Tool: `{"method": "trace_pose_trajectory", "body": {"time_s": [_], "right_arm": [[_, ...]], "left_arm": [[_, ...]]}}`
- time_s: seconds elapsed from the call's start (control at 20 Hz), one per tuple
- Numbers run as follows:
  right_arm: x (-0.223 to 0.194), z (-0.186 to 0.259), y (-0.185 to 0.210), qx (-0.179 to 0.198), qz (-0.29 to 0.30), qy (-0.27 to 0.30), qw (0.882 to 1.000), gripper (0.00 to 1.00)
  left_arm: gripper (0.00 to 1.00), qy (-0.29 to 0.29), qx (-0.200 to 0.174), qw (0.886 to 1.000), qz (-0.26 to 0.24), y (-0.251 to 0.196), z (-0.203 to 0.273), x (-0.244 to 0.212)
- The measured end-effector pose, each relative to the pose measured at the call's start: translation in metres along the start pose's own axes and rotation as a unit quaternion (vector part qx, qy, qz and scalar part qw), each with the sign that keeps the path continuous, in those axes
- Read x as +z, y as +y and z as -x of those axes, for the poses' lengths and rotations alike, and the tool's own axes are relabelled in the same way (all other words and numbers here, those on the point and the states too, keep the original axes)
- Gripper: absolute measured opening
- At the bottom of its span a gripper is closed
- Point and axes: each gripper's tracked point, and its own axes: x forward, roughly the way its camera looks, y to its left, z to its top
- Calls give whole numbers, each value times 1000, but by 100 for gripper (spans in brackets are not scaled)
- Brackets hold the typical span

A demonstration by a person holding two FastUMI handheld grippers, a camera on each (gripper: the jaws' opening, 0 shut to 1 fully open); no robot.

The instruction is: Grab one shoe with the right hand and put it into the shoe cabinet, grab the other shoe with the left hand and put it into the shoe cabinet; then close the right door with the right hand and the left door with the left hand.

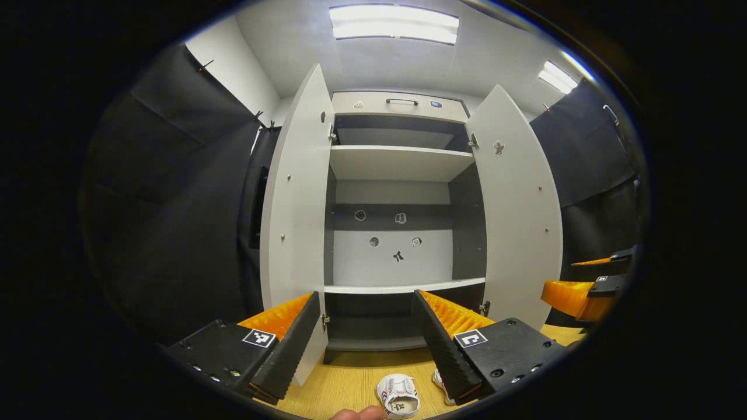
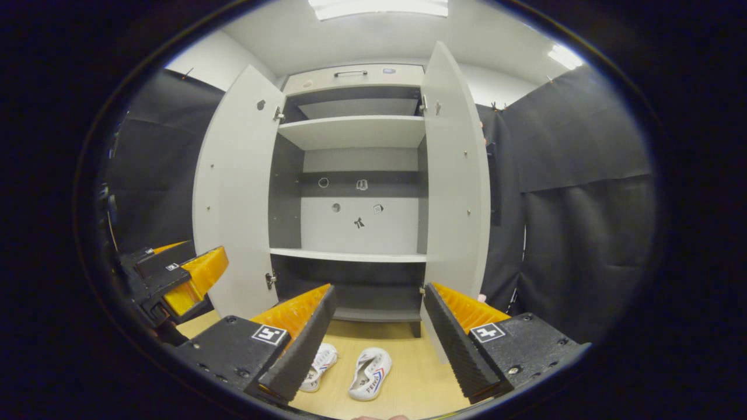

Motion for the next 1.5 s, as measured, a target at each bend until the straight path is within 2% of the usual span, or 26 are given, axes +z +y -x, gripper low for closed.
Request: {"method": "trace_pose_trajectory", "body": {"time_s": [0.35,0.7,1.0,1.1,1.15,1.2,1.25,1.3,1.35,1.4,1.45,1.5], "right_arm": [[-28,-14,15,13,-1,25,1000,99],[-107,-45,42,50,15,98,994,99],[-190,-62,62,77,-18,190,979,90],[-221,-68,59,71,-26,225,971,84],[-235,-71,58,67,-29,241,968,76],[-249,-72,57,64,-33,257,964,80],[-261,-77,56,60,-35,270,960,71],[-274,-80,53,58,-35,284,956,75],[-284,-83,52,55,-36,294,953,74],[-294,-86,50,52,-38,306,950,66],[-302,-88,50,51,-42,315,947,71],[-308,-92,49,48,-44,320,945,70]], "left_arm": [[95,9,7,1000,-7,7,0,-5],[95,19,8,1000,6,17,3,-11],[95,39,24,999,-1,34,2,-26],[95,47,27,999,-1,39,0,-32],[95,50,29,998,-1,41,-1,-34],[95,53,30,998,-1,43,-2,-35],[95,55,32,998,-2,45,-2,-37],[95,57,35,998,-3,48,-3,-38],[95,59,37,998,-5,51,-4,-41],[95,63,39,997,-4,53,-5,-43],[95,66,41,997,-4,54,-5,-45],[95,68,42,997,-4,57,-6,-48]]}}
